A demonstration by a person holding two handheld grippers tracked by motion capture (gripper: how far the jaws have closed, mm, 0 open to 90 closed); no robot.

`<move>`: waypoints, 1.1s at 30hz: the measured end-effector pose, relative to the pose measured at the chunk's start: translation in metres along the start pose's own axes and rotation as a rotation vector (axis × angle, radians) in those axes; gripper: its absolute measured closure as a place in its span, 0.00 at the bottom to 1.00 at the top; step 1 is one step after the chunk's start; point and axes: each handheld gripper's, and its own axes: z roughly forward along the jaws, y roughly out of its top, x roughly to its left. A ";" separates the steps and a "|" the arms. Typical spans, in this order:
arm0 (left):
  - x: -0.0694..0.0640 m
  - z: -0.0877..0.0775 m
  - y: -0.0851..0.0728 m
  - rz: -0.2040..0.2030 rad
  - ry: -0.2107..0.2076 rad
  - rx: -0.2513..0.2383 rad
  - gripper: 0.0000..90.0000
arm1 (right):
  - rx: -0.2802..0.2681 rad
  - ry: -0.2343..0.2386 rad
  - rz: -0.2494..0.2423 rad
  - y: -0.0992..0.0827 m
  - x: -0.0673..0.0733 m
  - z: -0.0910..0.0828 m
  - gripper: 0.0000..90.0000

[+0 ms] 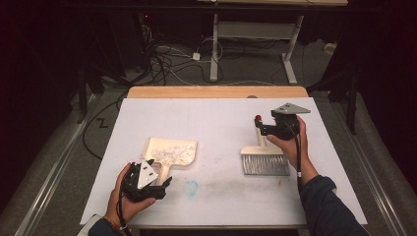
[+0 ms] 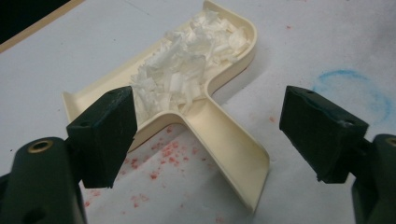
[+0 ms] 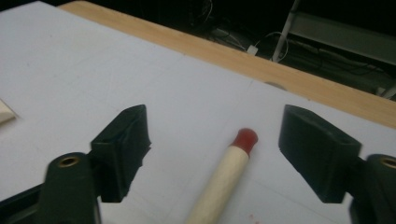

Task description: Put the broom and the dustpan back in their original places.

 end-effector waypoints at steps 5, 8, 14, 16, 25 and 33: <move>-0.001 0.002 0.000 0.003 -0.007 0.006 0.21 | -0.035 -0.001 -0.013 0.003 0.004 -0.005 0.20; -0.001 0.003 0.000 0.003 -0.009 0.007 0.21 | -0.048 -0.007 -0.029 0.005 0.007 -0.008 0.20; 0.000 0.003 0.000 0.003 -0.008 0.011 0.21 | -0.066 -0.005 -0.050 0.009 0.010 -0.019 0.20; 0.000 0.003 0.000 0.000 -0.004 0.010 0.21 | -0.074 0.001 -0.053 0.011 0.011 -0.024 0.20; 0.001 0.001 -0.001 -0.002 -0.005 0.009 0.21 | -0.110 0.035 -0.099 0.017 0.021 -0.049 0.23; 0.002 0.002 -0.002 -0.004 -0.010 0.012 0.20 | -0.140 0.041 -0.155 0.016 0.033 -0.066 0.22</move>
